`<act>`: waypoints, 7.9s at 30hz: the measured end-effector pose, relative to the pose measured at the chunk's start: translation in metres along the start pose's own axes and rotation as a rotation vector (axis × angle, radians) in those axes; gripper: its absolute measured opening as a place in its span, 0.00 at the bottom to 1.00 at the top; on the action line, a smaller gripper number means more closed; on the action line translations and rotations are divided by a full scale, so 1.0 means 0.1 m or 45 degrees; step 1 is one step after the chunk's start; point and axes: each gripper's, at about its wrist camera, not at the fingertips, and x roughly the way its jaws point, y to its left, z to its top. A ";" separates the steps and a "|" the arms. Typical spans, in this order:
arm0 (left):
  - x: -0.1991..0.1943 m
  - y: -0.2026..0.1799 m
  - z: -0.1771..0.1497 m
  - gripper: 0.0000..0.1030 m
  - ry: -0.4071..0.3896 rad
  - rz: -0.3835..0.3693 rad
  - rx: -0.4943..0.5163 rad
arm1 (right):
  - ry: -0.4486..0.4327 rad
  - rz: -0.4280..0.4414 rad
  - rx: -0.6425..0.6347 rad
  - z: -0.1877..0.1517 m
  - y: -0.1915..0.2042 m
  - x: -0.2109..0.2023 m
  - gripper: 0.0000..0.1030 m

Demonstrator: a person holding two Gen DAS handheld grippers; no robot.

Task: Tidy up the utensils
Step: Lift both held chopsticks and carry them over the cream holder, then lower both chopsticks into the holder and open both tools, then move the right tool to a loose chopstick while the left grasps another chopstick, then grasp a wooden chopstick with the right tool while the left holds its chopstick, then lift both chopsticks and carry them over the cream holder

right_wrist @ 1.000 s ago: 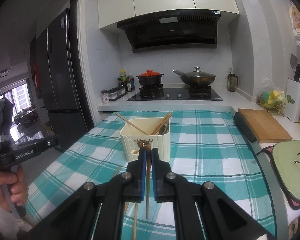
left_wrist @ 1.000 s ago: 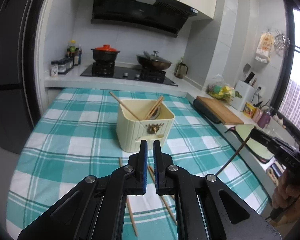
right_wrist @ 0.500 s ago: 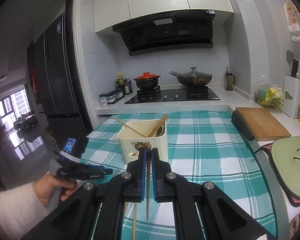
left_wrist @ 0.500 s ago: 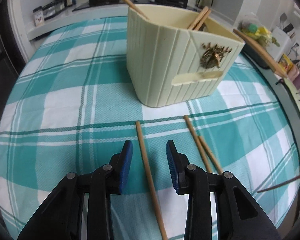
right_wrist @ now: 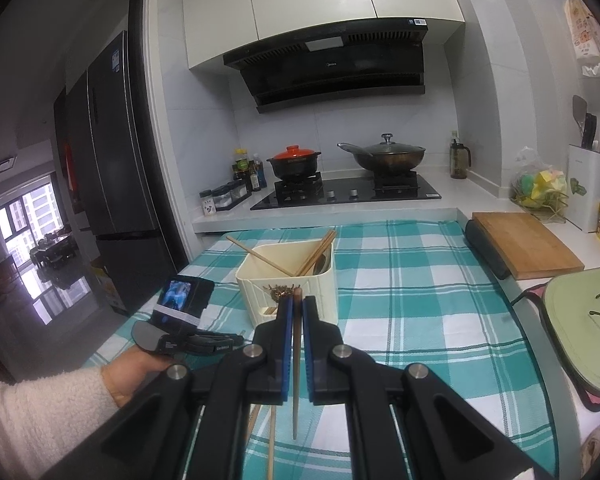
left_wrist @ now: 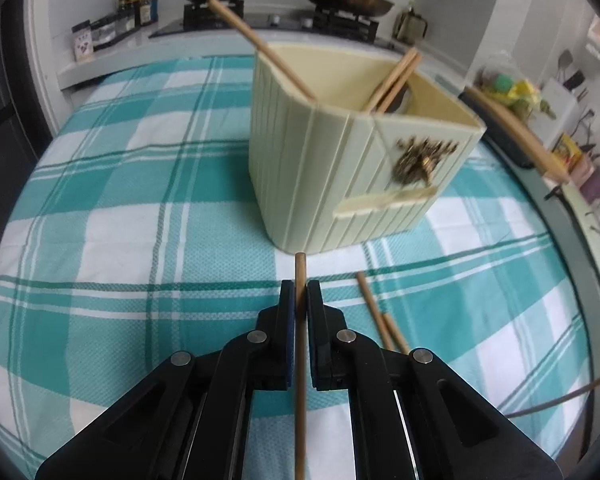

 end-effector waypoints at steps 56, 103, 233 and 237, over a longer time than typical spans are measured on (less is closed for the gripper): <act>-0.36 -0.09 1.54 0.51 -0.289 -0.002 -0.042 | 0.341 0.027 0.012 1.07 -0.17 2.70 0.07; -0.24 -0.83 -1.18 0.84 0.081 -0.010 0.132 | 0.611 -0.348 0.125 -1.67 -0.28 0.91 0.07; -2.18 -0.61 -0.23 0.04 -0.539 -0.216 0.171 | -0.052 0.007 -0.095 0.29 0.37 -0.05 0.06; -2.30 -0.60 0.04 0.04 -0.579 -0.215 0.182 | -0.071 0.007 -0.075 0.47 0.34 0.04 0.06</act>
